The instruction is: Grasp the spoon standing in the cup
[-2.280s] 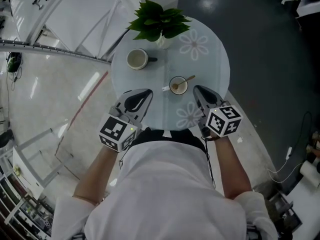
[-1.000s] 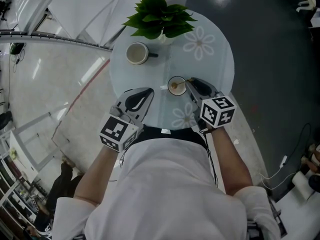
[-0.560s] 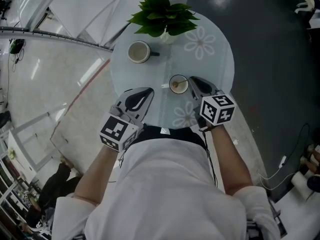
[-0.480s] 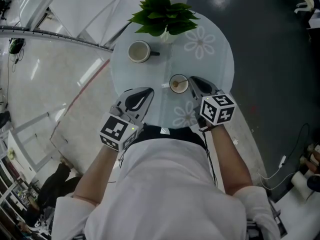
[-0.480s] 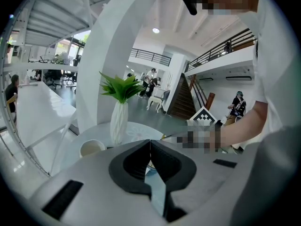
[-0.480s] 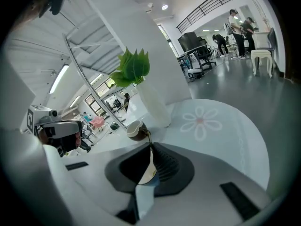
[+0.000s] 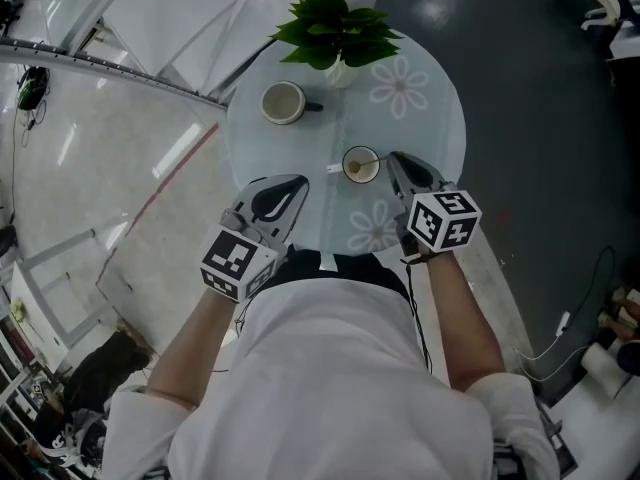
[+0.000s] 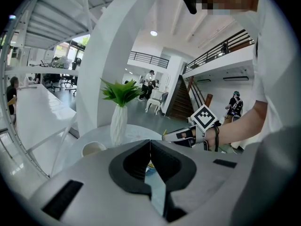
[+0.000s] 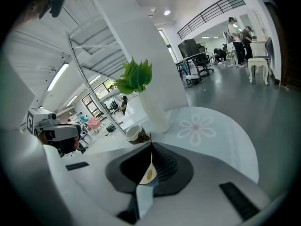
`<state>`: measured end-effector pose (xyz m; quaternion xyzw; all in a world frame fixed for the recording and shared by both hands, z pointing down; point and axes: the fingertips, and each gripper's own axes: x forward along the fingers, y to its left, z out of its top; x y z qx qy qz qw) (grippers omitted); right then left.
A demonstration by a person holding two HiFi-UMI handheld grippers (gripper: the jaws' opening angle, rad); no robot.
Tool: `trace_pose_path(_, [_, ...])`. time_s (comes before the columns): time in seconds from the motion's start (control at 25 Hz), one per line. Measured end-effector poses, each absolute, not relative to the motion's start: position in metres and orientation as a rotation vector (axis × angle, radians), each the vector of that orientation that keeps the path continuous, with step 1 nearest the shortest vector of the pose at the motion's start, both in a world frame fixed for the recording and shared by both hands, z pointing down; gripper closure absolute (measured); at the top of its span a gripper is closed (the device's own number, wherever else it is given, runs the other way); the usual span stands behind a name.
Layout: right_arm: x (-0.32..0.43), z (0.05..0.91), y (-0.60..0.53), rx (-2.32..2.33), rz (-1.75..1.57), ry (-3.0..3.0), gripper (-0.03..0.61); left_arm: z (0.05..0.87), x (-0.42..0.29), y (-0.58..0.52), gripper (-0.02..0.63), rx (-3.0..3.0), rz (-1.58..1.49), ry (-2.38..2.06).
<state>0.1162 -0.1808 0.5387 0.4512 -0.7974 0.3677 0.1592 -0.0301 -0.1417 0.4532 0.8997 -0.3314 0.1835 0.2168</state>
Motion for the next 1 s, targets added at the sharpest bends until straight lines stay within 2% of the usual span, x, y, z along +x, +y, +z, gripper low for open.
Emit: trace_pose_path(1.0, [0.134,0.450,-0.171,1.516,0.929,-2.358,0.552,0.401,-0.041,-0.136,0.592,2.631,0.424,-0.894])
